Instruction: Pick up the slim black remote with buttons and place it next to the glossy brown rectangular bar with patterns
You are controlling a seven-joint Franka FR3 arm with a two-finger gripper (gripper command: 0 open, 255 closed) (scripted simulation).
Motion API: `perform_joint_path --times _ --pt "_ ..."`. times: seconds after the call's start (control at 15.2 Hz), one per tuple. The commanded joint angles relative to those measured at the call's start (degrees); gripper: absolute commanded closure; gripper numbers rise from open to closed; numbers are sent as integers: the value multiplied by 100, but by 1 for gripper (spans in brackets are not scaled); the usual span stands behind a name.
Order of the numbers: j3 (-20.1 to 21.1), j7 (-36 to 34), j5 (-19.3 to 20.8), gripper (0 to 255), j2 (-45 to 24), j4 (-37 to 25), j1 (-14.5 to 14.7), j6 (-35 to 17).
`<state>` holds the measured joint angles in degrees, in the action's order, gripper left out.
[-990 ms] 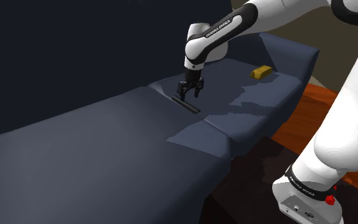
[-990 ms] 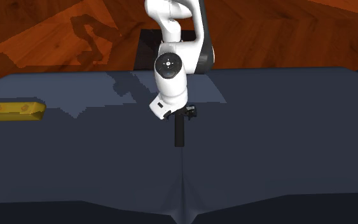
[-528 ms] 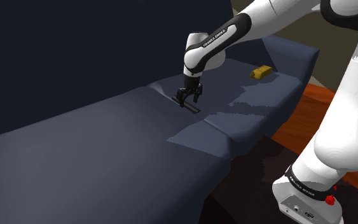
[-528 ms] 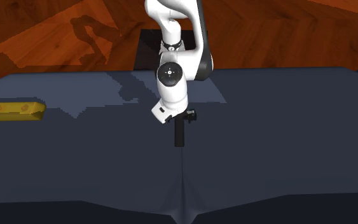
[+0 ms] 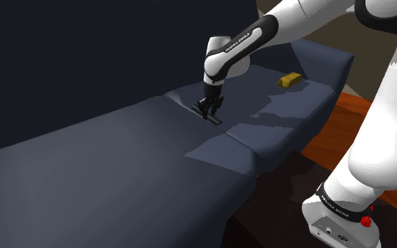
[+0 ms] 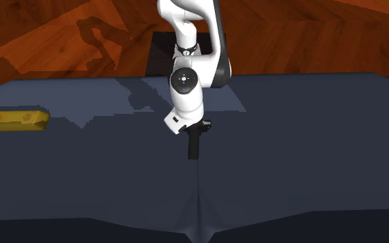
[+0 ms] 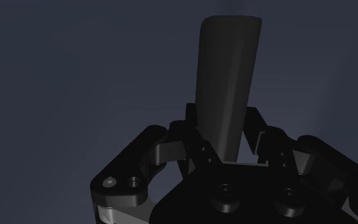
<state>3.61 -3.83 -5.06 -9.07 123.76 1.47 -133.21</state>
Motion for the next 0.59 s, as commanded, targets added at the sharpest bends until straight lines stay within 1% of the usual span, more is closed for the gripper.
perform_joint_path --times 0.0,0.4,0.53 --pt "11 1 -4 255 -15 9 8 -1" --pt "11 6 -7 255 -5 43 7 -25" --pt "9 -4 -3 255 33 -14 9 70"
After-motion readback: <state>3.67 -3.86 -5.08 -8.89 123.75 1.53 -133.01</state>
